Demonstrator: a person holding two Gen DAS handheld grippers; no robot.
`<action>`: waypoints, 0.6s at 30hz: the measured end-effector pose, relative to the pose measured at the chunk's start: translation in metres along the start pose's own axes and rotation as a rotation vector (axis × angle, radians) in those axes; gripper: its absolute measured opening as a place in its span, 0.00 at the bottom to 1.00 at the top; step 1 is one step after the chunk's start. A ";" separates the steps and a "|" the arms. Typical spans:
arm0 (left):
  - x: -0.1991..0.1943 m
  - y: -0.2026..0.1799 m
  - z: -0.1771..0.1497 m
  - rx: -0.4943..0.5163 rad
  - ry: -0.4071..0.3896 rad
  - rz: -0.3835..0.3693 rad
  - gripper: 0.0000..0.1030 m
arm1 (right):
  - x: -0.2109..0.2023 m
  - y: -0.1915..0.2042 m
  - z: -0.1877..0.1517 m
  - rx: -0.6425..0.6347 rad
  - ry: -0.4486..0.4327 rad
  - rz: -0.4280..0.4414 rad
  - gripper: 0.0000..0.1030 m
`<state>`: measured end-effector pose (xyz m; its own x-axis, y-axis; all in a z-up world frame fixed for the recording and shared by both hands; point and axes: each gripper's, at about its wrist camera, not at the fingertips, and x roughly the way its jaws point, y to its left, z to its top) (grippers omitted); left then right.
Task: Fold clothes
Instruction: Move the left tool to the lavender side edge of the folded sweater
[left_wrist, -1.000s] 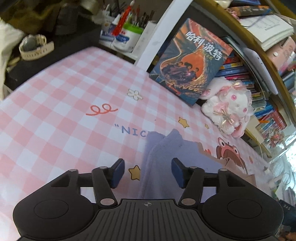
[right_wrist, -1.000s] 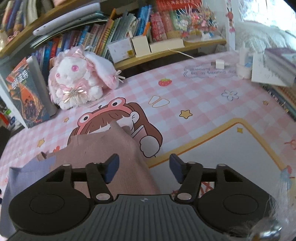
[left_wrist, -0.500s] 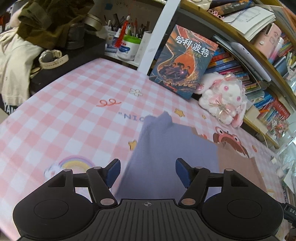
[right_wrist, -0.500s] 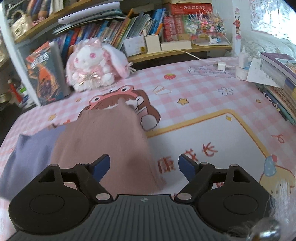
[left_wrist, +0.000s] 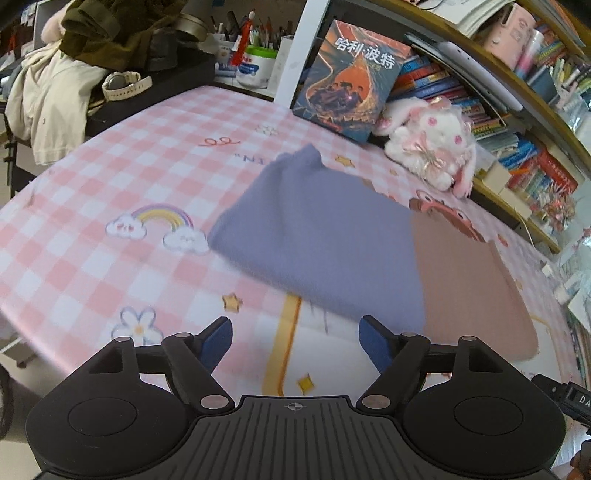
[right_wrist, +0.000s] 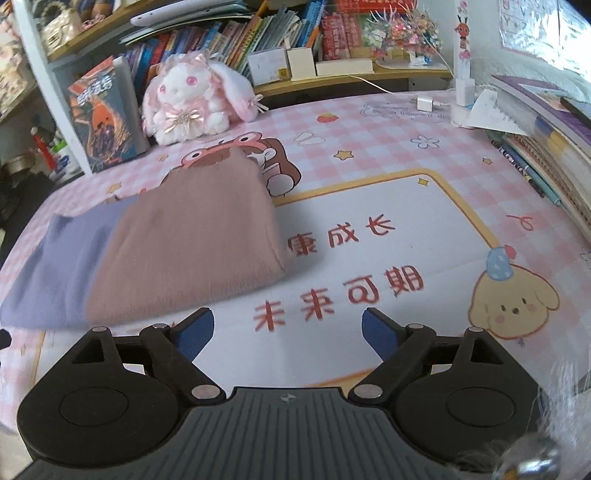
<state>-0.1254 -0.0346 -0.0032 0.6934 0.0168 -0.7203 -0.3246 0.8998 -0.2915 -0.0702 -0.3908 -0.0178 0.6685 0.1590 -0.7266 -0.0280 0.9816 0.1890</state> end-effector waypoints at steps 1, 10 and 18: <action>-0.002 -0.002 -0.004 0.002 -0.001 0.004 0.76 | -0.003 0.000 -0.003 -0.013 -0.001 0.001 0.85; -0.014 -0.016 -0.022 0.027 -0.003 0.014 0.82 | -0.016 0.002 -0.020 -0.105 -0.007 0.010 0.89; -0.013 -0.029 -0.027 0.082 0.020 0.022 0.86 | -0.019 0.004 -0.024 -0.127 -0.003 0.017 0.90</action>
<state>-0.1420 -0.0729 -0.0026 0.6738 0.0290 -0.7383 -0.2853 0.9320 -0.2237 -0.1003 -0.3877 -0.0192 0.6689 0.1755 -0.7223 -0.1331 0.9843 0.1159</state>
